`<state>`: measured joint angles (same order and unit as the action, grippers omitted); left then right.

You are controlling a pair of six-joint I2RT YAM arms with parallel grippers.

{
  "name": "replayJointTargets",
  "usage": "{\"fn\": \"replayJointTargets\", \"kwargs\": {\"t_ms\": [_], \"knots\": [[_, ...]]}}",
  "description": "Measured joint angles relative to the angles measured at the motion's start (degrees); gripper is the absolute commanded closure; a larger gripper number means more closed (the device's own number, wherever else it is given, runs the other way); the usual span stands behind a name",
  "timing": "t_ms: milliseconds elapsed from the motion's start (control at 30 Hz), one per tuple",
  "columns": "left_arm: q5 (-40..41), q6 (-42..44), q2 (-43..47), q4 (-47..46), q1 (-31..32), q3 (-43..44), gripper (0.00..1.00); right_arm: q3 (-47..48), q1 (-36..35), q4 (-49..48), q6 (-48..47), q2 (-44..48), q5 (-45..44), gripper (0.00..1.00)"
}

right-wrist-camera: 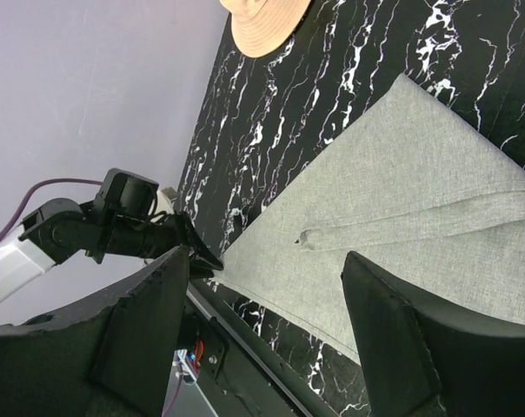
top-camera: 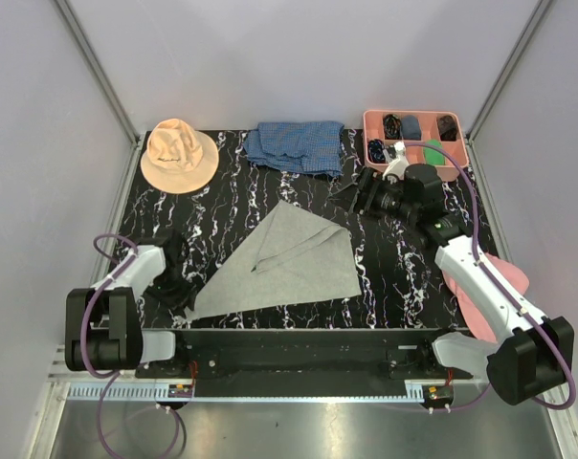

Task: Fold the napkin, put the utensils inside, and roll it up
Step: Fold the napkin

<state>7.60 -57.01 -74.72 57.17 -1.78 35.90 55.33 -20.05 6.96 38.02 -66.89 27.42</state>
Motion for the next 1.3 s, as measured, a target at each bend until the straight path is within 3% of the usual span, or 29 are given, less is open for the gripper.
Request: {"fn": "replayJointTargets", "kwargs": {"t_ms": [33, 333, 600, 833, 1300], "knots": [[0.0, 0.0, 0.0, -0.2, 0.2, 0.0, 0.79, 0.0, 0.0, -0.1, 0.1, 0.0, 0.2, 0.2], [1.3, 0.4, -1.9, -0.9, 3.0, 1.0, 1.0, 0.0, 0.5, -0.9, 1.5, 0.6, 0.5, 0.2], [4.1, 2.7, -2.4, -1.5, 6.4, 2.2, 1.0, -0.2, 0.7, -1.6, 2.2, 1.5, 0.7, 0.2], [5.7, 5.2, 0.2, -3.1, 9.1, 8.3, 1.0, -0.4, 0.9, -1.6, 2.4, 1.5, 0.7, 0.2], [4.2, 3.2, 1.0, -7.0, 24.7, 19.7, 1.0, -3.6, 1.0, -1.6, 3.0, 1.5, 0.7, 0.2]]}}
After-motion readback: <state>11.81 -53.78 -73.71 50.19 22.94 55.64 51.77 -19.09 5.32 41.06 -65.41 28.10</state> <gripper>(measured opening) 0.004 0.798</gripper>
